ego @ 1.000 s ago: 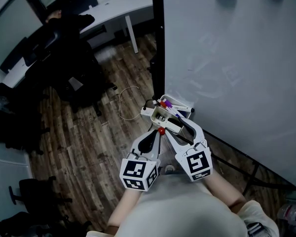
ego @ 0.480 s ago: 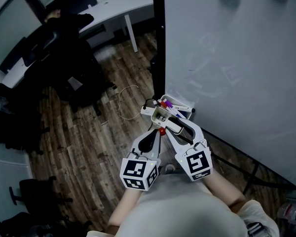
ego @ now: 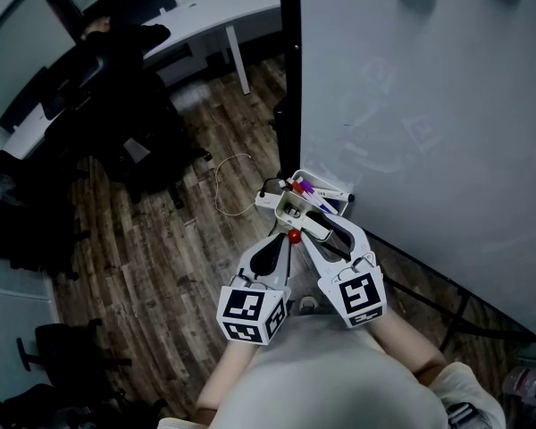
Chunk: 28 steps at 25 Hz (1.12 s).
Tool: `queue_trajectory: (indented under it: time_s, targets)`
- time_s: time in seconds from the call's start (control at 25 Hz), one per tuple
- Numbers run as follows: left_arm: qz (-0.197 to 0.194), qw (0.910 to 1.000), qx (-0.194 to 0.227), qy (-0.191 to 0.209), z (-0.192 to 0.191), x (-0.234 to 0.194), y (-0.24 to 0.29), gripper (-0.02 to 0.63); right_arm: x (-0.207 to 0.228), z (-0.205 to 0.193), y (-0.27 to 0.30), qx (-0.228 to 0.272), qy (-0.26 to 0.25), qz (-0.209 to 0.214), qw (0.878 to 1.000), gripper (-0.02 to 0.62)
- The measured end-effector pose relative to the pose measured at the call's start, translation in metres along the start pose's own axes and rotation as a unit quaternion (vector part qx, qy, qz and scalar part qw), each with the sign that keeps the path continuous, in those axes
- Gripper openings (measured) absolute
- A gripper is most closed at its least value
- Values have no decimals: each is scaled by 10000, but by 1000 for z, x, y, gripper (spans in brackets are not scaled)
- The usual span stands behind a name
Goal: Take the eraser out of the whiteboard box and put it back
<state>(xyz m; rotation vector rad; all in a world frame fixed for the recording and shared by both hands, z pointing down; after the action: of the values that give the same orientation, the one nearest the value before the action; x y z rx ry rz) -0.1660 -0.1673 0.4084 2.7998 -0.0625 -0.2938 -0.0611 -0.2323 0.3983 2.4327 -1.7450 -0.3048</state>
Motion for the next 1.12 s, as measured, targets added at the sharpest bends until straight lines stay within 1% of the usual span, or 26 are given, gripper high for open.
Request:
queue_trajectory:
  time_s: [0.6, 1.12]
  targets:
    - [-39, 10000, 47, 58, -3, 6, -10, 2, -3, 14, -11, 208, -170, -81, 9996, 170]
    - [-117, 9998, 90, 130, -2, 10, -22, 2, -6, 38, -23, 433, -361, -193, 9982, 170]
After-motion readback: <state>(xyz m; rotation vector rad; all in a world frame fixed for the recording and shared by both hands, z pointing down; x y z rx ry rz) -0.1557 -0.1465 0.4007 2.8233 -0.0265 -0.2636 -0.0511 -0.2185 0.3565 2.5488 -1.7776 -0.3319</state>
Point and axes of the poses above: the fingertips, and each gripper's own axes: y forward along the fingers, x to its right, z out of its top, the point moved 7 cm from there along -y, backward along the fingers, and after that the axes turned 10 degrees about z, right-handed, at the moved point
